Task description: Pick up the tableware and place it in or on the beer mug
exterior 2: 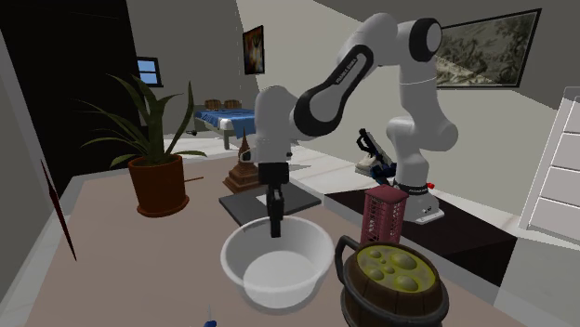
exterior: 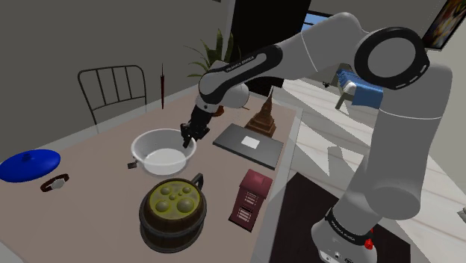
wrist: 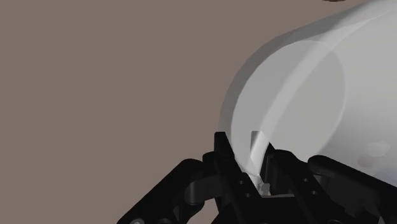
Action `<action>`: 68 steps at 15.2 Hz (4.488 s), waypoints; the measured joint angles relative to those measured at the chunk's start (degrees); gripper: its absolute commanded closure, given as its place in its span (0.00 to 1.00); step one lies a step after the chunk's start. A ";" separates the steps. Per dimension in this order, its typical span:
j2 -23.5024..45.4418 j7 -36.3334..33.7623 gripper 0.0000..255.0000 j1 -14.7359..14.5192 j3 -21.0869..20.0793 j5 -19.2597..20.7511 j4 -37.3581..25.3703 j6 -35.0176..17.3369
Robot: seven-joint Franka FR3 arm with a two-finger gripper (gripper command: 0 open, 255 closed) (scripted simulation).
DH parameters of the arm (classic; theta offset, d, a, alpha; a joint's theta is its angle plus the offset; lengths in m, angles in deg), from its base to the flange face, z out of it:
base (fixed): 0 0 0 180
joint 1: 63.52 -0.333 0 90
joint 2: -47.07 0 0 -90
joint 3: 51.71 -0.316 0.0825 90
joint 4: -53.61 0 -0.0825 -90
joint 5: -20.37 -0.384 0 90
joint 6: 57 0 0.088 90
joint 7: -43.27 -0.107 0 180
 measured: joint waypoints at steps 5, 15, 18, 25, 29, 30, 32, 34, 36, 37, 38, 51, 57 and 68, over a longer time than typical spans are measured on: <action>-2.14 -1.68 1.00 -0.06 0.42 1.26 -1.27 3.24; -6.30 -4.64 1.00 -0.11 0.90 3.20 -3.52 9.29; -6.99 -5.49 1.00 -0.05 1.05 3.79 -5.01 11.38; -8.90 -7.21 1.00 0.07 1.29 4.85 -7.70 15.78; -13.68 -8.32 1.00 -0.54 0.80 4.73 -3.21 15.75; -15.17 -9.12 1.00 -1.03 0.36 4.70 -1.61 15.32; -18.47 -10.22 1.00 -1.65 -0.26 4.51 1.71 14.94; -22.18 -11.79 1.00 -2.73 -1.45 4.04 6.36 13.43; -26.36 -13.05 1.00 -3.50 -2.33 3.55 10.65 12.87; -28.25 -13.92 1.00 -3.93 -2.87 3.37 12.33 12.82; -30.32 -14.36 1.00 -4.26 -3.23 3.04 14.38 12.64; -36.00 -16.48 1.00 -7.21 -6.60 -0.20 25.41 6.11; -33.27 -14.69 1.00 -7.85 -6.96 -1.83 27.70 1.20; -32.20 -13.73 0.00 -8.15 -7.01 -2.67 28.71 -0.90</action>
